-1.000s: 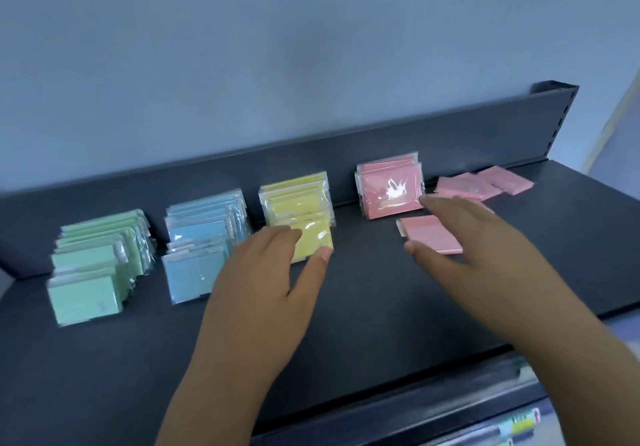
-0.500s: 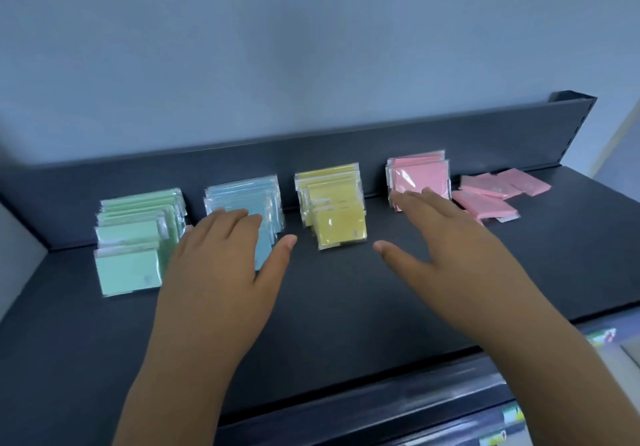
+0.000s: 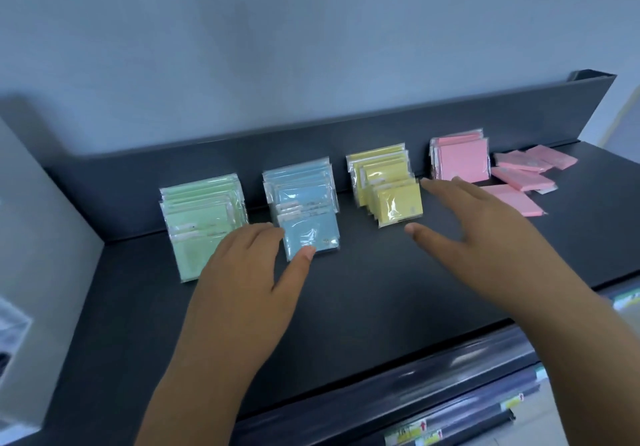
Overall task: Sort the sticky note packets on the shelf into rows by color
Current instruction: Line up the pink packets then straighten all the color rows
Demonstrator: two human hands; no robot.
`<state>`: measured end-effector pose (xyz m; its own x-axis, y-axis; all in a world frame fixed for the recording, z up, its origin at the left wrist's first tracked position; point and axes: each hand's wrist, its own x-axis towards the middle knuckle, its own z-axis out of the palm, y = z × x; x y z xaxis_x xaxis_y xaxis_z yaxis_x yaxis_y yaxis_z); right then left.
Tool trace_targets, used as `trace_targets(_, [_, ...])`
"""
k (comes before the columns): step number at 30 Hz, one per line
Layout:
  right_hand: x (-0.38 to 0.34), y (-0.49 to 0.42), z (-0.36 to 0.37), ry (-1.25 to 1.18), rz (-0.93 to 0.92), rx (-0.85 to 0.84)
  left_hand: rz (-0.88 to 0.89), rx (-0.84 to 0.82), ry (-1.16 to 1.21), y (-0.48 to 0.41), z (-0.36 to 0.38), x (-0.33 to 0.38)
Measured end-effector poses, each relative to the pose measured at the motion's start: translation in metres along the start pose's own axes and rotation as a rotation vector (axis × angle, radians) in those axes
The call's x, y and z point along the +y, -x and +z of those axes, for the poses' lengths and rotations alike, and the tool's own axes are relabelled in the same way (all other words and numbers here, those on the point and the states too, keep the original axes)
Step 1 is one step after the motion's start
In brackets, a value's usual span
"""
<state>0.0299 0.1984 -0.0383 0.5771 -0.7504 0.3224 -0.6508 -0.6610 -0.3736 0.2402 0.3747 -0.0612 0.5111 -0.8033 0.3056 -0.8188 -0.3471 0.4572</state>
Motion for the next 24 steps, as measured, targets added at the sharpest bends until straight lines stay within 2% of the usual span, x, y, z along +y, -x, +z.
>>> trace_targets(8, [0.037,-0.008,-0.012,0.024,0.060,-0.026,0.101,-0.072,0.068,-0.018,0.035,0.049])
trace_targets(15, [0.135,-0.017,-0.055,0.027,0.095,-0.022,0.080,-0.090,0.109,-0.043,0.090,0.129])
trace_targets(24, [0.251,-0.043,-0.101,0.003,0.204,-0.126,0.068,-0.129,0.155,-0.072,0.147,0.237])
